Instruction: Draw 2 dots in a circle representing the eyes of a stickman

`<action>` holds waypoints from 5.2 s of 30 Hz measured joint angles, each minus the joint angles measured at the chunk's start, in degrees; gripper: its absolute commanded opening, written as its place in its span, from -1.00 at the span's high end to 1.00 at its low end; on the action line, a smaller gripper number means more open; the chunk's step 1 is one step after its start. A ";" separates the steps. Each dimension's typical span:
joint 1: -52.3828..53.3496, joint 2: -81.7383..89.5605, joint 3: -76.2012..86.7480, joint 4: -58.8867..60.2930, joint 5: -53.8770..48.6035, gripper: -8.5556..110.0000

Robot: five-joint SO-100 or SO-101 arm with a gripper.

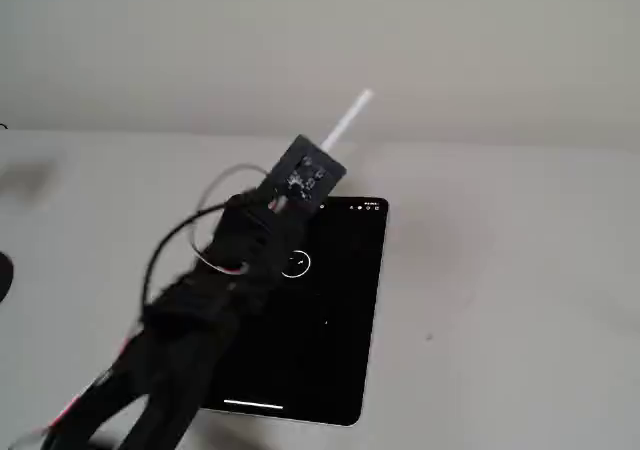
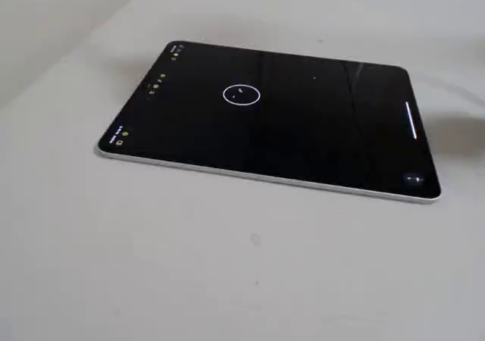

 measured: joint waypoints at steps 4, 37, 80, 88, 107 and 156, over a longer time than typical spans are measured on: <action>-1.14 18.46 0.88 19.42 11.43 0.86; 2.55 75.76 53.61 61.26 29.09 0.85; 2.90 75.94 54.40 61.26 29.09 0.86; 2.90 75.94 54.40 61.26 29.09 0.86; 2.90 75.94 54.40 61.26 29.09 0.86; 2.90 75.94 54.40 61.26 29.09 0.86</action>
